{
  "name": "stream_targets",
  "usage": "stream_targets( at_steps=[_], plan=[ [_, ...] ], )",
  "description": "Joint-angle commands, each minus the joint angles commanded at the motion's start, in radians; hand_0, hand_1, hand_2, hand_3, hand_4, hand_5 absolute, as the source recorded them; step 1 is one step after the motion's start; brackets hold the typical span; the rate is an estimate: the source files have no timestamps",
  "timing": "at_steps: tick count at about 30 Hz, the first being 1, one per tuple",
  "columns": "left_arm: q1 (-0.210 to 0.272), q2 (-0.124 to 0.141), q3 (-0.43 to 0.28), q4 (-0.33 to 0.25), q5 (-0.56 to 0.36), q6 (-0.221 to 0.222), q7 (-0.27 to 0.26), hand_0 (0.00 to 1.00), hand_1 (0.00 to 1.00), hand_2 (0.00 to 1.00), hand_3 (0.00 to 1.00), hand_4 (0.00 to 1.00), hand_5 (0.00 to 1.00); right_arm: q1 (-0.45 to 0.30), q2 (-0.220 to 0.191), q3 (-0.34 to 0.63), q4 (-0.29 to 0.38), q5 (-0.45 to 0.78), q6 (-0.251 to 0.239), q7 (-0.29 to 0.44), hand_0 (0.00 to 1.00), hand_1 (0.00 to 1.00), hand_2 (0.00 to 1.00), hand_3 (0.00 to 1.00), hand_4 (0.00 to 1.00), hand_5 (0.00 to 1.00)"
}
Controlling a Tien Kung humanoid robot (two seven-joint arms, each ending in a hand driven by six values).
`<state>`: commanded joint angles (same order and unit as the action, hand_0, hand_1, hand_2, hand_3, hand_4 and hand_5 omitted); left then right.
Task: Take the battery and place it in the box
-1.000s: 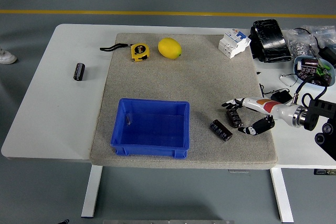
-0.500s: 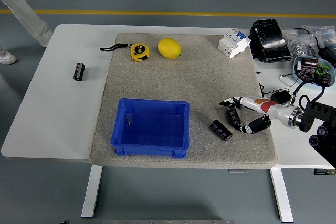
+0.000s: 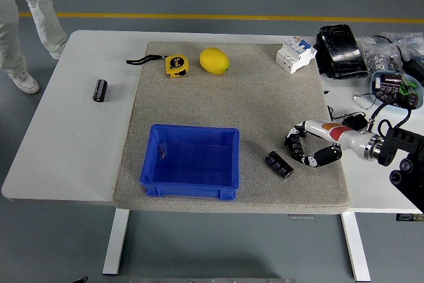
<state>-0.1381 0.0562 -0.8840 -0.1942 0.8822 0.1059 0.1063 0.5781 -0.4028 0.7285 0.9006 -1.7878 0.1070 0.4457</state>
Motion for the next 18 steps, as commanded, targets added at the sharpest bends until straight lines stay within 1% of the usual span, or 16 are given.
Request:
stream_targets(
  at_steps=[12, 18],
  plan=[
    [-0.001, 0.002, 0.007, 0.000, -0.009, -0.001, -0.001, 0.714, 0.787, 0.820, 0.634, 0.725, 0.598, 0.021, -0.011, 0.041, 0.027, -0.010, 0.003, 0.003, 0.575, 0.488, 0.513, 0.531, 0.367, 0.002],
    [-0.001, 0.002, 0.011, -0.001, -0.015, 0.000, -0.001, 0.714, 0.787, 0.819, 0.634, 0.725, 0.598, 0.053, 0.001, 0.062, 0.065, -0.012, 0.007, 0.002, 0.572, 0.488, 0.515, 0.534, 0.363, 0.002]
  ],
)
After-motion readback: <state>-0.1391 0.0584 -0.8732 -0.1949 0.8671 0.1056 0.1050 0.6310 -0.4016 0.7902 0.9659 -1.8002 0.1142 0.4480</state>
